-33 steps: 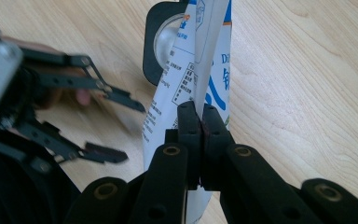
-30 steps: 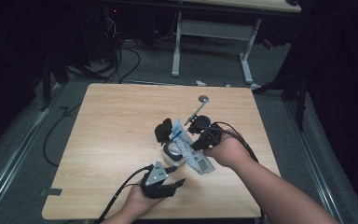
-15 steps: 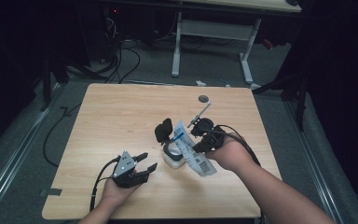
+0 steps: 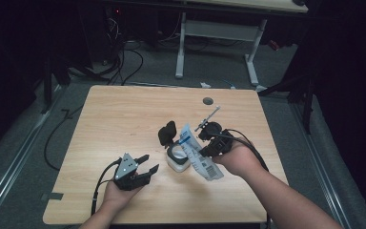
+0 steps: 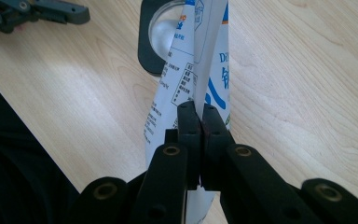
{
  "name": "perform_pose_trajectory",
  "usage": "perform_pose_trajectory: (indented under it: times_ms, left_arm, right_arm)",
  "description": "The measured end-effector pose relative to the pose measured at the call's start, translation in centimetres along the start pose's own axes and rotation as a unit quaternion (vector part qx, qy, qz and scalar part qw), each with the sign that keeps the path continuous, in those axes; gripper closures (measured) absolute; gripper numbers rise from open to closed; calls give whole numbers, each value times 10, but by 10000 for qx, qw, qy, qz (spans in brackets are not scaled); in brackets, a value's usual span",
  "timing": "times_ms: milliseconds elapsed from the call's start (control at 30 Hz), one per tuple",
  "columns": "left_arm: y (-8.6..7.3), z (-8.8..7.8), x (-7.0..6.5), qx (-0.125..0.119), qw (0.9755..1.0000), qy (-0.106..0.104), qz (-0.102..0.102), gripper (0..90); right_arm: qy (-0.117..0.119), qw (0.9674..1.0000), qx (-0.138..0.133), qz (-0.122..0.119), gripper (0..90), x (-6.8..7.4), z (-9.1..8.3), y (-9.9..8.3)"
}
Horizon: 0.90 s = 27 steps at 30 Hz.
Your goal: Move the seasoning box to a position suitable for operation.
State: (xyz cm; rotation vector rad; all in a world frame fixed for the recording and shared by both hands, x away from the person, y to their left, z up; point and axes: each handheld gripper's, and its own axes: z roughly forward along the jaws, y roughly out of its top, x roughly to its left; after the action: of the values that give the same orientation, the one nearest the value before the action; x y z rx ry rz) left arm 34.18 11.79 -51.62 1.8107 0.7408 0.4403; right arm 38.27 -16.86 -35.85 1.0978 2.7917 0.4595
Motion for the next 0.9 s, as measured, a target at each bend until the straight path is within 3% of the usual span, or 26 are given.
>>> perform_pose_trajectory:
  times_ms: [900]
  left_arm:
    - [-1,0,3,54,10000,17,-25,455]
  right_arm:
    - [-197,9989,122,395,891,-29,8,-24]
